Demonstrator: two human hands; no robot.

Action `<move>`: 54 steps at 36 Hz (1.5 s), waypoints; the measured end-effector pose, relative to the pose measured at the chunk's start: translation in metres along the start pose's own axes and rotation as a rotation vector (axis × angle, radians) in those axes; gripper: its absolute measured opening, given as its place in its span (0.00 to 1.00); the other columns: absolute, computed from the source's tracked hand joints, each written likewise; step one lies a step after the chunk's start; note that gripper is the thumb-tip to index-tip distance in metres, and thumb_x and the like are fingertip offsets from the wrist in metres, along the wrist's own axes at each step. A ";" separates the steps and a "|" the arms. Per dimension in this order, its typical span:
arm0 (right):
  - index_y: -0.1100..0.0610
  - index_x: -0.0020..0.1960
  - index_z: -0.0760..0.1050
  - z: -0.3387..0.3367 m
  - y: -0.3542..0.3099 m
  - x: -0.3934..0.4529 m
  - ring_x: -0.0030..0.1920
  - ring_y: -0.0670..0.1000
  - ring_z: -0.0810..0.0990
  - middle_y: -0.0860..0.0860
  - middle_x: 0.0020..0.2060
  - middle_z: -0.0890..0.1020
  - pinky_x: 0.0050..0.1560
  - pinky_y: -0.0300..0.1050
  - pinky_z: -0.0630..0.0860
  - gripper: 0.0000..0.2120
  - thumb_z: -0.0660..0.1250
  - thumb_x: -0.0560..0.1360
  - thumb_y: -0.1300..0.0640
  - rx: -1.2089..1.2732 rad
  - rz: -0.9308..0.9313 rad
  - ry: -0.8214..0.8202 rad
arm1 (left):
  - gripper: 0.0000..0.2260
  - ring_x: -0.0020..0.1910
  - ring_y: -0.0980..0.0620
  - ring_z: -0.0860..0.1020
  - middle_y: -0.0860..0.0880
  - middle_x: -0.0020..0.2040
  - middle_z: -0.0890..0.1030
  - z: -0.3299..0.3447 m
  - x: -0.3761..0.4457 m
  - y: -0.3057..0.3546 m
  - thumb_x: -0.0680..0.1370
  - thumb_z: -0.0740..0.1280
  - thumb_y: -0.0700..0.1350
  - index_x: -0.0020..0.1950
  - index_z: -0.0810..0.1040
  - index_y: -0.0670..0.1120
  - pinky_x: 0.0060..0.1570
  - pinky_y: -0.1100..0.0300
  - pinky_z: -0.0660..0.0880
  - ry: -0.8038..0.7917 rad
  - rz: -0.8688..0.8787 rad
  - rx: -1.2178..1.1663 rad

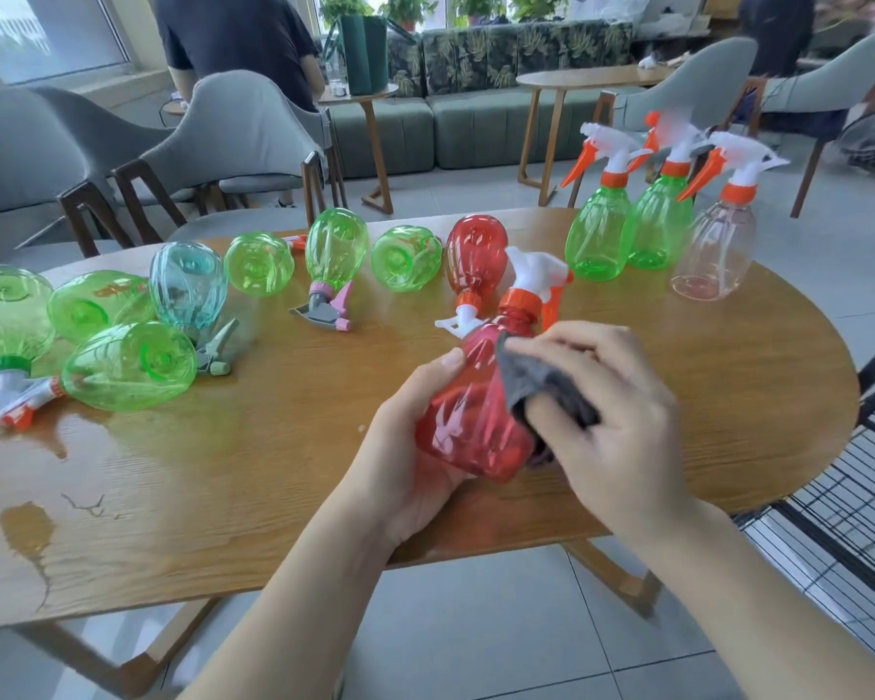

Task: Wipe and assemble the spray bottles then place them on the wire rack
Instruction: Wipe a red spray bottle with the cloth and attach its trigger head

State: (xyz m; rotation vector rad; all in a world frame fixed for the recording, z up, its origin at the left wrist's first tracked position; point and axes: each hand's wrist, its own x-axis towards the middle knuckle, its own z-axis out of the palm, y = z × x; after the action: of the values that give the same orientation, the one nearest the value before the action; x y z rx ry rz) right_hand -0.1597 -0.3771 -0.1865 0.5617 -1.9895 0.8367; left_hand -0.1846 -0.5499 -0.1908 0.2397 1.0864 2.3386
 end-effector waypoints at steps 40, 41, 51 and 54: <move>0.60 0.60 0.84 0.003 -0.003 -0.001 0.55 0.53 0.77 0.53 0.53 0.81 0.61 0.45 0.74 0.12 0.69 0.79 0.60 0.004 -0.046 -0.026 | 0.23 0.57 0.43 0.82 0.39 0.59 0.82 0.004 0.000 0.000 0.79 0.67 0.54 0.67 0.80 0.40 0.58 0.50 0.81 -0.014 0.022 0.021; 0.59 0.61 0.83 0.001 -0.001 0.001 0.56 0.53 0.78 0.52 0.54 0.79 0.62 0.43 0.73 0.12 0.67 0.79 0.59 0.009 0.029 -0.002 | 0.23 0.55 0.43 0.83 0.38 0.58 0.83 0.004 -0.001 0.000 0.77 0.68 0.54 0.66 0.81 0.41 0.56 0.49 0.82 0.001 0.028 0.040; 0.61 0.61 0.82 0.006 -0.014 -0.007 0.57 0.49 0.79 0.55 0.54 0.79 0.59 0.38 0.73 0.13 0.66 0.79 0.60 0.078 0.159 0.061 | 0.32 0.62 0.40 0.80 0.35 0.66 0.80 0.000 -0.003 -0.002 0.75 0.75 0.58 0.72 0.77 0.40 0.64 0.43 0.76 0.011 0.015 0.067; 0.62 0.61 0.83 0.004 -0.014 -0.009 0.56 0.55 0.80 0.56 0.54 0.79 0.59 0.43 0.75 0.13 0.66 0.79 0.61 0.078 0.087 0.022 | 0.43 0.64 0.36 0.77 0.32 0.71 0.75 -0.003 -0.003 -0.001 0.68 0.82 0.57 0.76 0.69 0.40 0.64 0.38 0.74 0.016 0.012 0.081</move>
State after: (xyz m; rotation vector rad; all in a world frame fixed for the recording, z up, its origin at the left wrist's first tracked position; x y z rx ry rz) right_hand -0.1482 -0.3889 -0.1905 0.5116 -1.9795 0.9735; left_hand -0.1828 -0.5532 -0.1933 0.2588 1.1924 2.3135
